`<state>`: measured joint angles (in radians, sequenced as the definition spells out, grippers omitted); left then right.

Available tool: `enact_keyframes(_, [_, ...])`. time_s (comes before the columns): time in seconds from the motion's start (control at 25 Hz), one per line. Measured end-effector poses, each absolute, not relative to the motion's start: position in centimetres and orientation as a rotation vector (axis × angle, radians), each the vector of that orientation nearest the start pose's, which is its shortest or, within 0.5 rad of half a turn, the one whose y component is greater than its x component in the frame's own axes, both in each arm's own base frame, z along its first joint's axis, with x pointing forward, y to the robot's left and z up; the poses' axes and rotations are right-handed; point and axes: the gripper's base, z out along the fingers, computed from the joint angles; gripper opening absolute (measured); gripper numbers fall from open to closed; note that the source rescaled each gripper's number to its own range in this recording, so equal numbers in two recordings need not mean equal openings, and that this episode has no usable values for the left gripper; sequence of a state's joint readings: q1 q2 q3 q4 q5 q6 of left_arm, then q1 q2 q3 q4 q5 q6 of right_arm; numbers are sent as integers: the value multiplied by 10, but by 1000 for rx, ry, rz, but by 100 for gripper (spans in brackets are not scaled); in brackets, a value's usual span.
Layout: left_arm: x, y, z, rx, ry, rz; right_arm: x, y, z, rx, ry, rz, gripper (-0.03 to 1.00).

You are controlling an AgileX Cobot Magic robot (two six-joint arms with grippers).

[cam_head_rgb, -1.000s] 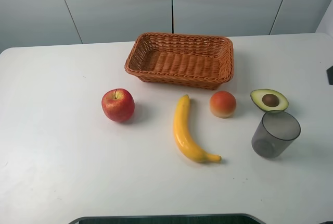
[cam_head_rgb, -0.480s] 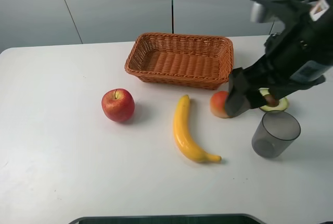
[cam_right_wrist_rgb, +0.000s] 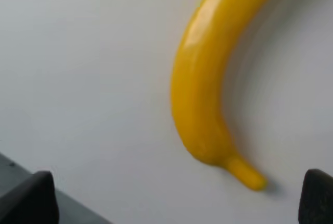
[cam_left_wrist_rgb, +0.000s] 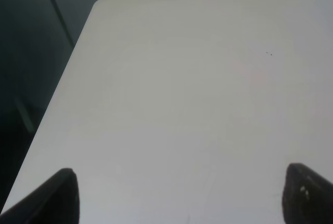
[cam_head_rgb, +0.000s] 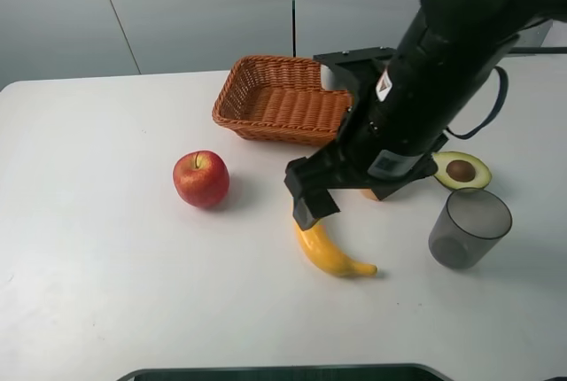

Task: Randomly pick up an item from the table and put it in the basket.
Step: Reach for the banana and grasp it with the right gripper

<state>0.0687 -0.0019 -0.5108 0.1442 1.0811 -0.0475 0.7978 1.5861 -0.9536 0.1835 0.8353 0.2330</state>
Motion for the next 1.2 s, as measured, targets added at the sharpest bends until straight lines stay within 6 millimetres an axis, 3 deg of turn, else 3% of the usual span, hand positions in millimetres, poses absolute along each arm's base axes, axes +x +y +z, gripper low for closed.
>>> enact_keyframes(0.24, [-9,11,279,-128,2045,186,214,236,177,-518,2961,279,100])
enact_keyframes(0.6, [-9,11,279,-128,2045,186,232,238,133,-276,2975,84,100])
enact_keyframes(1.2, [-9,11,279,-128,2045,186,235,252,120,-200,2906,117,100])
